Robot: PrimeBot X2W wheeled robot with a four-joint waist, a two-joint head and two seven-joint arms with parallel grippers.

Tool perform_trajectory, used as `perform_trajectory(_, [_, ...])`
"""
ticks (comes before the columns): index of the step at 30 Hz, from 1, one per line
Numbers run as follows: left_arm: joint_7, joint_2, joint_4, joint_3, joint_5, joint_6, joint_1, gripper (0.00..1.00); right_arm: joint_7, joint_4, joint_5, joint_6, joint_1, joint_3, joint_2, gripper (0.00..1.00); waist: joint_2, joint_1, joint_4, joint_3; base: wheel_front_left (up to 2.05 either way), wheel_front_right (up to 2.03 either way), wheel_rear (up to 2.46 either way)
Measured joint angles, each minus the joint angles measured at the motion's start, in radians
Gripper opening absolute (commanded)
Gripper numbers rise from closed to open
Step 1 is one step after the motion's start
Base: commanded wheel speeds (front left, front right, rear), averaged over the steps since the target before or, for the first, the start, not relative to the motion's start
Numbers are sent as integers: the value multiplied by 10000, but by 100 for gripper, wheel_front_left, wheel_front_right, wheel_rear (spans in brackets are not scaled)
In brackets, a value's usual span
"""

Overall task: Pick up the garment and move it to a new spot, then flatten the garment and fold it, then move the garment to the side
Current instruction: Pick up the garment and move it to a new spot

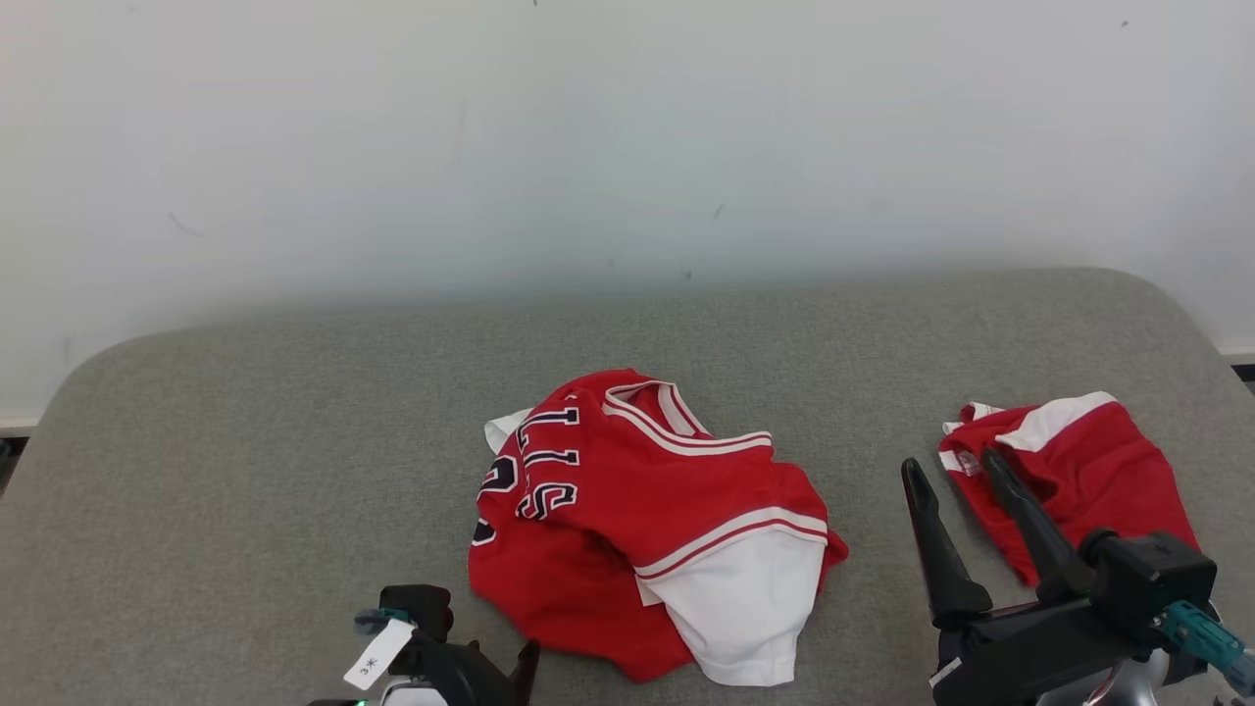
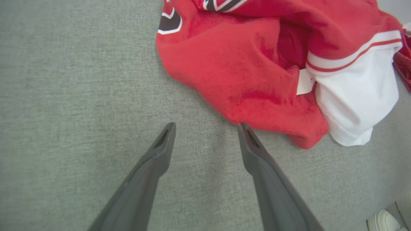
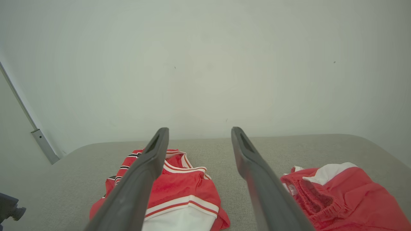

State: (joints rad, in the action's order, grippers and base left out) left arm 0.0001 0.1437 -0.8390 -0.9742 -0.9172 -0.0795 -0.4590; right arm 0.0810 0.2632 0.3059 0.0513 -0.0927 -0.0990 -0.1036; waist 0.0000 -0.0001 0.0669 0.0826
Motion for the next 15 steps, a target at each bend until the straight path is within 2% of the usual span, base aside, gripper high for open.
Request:
perform_trajectory(9, [81, -439, -79, 213, -265, -81, -277, 100, 128, 82, -13, 0, 58, 10, -109, 100, 0, 0, 395, -397, 0, 0, 0])
perform_trajectory(15, [176, -468, -378, 316, -263, -169, -835, 100, 157, 86, -15, 0, 307, -6, -107, 100, 1, 1, 572, -605, 0, 0, 0])
